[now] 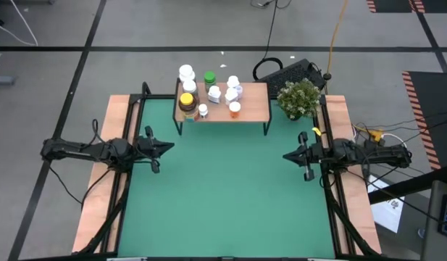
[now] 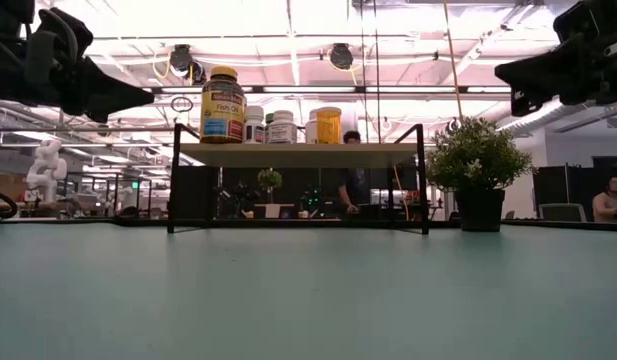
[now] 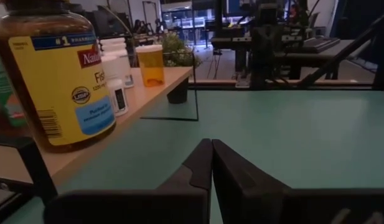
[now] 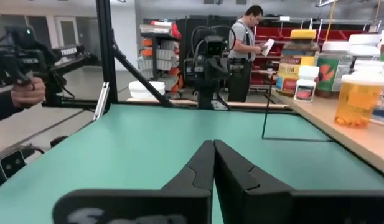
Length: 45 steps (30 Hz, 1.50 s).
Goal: Pick and place medicine bottles onto shelf by color
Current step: Return to Home Position
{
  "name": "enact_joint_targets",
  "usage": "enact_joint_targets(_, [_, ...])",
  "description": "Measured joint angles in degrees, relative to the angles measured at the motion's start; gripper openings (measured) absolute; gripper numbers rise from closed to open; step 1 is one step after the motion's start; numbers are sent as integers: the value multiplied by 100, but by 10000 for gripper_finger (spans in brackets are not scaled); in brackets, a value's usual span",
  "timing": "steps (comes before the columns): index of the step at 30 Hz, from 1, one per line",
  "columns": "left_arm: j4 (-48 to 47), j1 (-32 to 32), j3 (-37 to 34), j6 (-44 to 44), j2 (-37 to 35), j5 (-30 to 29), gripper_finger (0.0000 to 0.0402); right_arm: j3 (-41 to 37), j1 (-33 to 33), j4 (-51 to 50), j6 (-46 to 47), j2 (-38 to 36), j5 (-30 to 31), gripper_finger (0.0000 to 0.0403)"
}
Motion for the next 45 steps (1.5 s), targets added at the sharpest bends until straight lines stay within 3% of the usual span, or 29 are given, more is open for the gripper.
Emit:
enact_joint_targets(15, [252,123,-199,-94,15,247,4,-144,0,210,-287,3,-4,0])
enact_joint_targets(27, [110,132,-198,136,17,244,44,-157,0,232,-352,4,-2,0])
enact_joint_targets(45, [116,132,-197,150,17,239,47,-161,-2,232,-352,4,0,0])
